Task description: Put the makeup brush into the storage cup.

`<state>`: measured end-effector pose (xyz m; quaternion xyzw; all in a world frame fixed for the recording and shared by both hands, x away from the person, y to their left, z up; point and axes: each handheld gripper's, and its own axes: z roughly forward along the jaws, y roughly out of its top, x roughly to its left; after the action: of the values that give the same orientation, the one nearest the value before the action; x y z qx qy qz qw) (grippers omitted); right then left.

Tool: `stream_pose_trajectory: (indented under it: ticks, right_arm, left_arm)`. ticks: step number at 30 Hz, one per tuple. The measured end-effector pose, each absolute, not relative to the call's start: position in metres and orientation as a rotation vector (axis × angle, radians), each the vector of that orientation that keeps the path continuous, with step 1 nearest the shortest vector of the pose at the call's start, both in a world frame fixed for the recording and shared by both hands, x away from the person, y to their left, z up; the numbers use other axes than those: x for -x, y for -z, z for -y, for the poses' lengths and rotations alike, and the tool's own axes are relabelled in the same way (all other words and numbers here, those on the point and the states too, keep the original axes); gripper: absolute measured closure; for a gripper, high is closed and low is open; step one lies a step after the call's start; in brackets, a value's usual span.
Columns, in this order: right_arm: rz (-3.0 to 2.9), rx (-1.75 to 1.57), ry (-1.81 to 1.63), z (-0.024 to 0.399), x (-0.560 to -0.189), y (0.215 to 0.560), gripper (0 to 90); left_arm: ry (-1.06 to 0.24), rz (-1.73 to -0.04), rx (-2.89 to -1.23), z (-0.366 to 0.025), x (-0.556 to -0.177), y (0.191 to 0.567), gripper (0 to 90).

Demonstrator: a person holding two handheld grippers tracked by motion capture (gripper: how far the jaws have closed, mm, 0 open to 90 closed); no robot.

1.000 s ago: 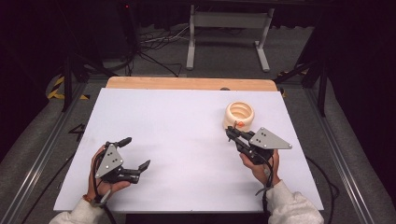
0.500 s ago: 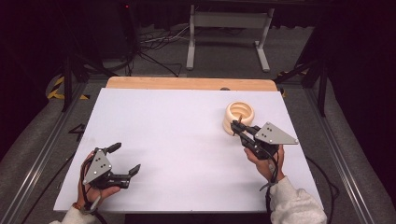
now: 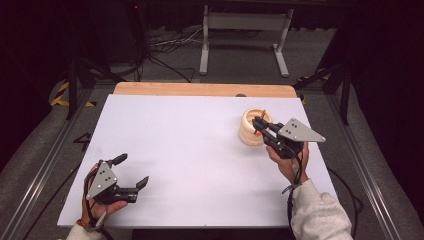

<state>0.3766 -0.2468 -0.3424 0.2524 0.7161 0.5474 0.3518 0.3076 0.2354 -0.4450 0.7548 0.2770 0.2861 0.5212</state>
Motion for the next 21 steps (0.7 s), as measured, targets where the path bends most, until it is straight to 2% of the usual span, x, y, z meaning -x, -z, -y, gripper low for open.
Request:
stream_pose_trajectory:
  ticks: [21]
  right_arm:
    - [-1.808,-0.7,-1.383,0.253,-0.407,0.325,83.6]
  left_arm:
    - [-0.689,-0.668,-1.795,-0.239,-0.307,0.445,3.9]
